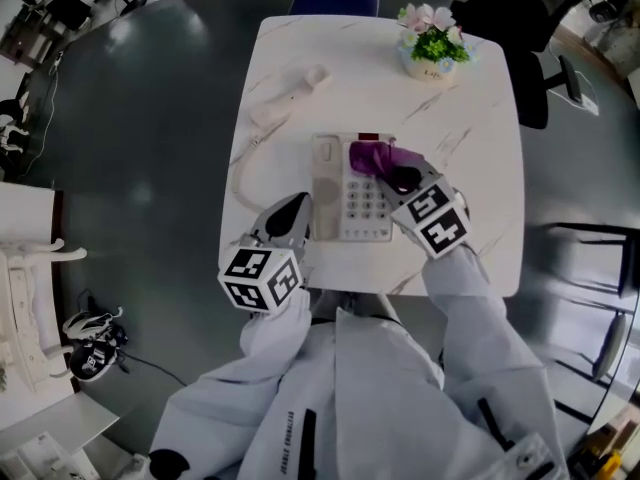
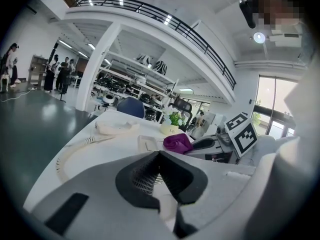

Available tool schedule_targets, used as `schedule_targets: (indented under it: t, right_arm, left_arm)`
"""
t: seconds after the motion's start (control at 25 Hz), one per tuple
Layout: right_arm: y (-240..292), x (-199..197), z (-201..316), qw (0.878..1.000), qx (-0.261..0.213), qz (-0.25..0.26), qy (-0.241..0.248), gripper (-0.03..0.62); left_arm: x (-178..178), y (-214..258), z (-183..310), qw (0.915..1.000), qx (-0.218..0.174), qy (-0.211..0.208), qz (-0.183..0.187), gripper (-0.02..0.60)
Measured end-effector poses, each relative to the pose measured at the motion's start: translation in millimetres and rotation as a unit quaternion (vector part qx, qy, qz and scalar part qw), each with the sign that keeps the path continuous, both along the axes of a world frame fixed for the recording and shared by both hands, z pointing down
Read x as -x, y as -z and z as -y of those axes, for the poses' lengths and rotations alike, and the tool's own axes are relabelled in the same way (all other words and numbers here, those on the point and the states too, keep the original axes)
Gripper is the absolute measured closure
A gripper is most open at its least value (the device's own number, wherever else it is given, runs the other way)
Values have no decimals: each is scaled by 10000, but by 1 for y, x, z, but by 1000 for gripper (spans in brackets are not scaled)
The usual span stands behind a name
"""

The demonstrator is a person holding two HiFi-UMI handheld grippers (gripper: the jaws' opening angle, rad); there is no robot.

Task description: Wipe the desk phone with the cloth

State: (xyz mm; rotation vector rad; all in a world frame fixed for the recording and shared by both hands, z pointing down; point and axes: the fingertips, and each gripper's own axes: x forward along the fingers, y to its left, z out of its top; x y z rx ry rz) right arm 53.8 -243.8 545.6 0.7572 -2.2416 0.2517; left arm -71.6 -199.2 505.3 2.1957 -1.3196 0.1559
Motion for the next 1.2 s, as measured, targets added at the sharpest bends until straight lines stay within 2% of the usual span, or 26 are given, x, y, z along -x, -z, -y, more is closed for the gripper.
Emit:
schedule_targets:
  t: [0.8,1.2]
  right_arm:
    - [-3,-3,-25,9999,53,-95,-95,557]
    - [-8,-2,-48,9995,305,-32,57,557]
  left_arm:
    - [-5,3,-8,9989,-126,-448,62,583]
    - [-10,1,-27,9993,-28,-363,-25,583]
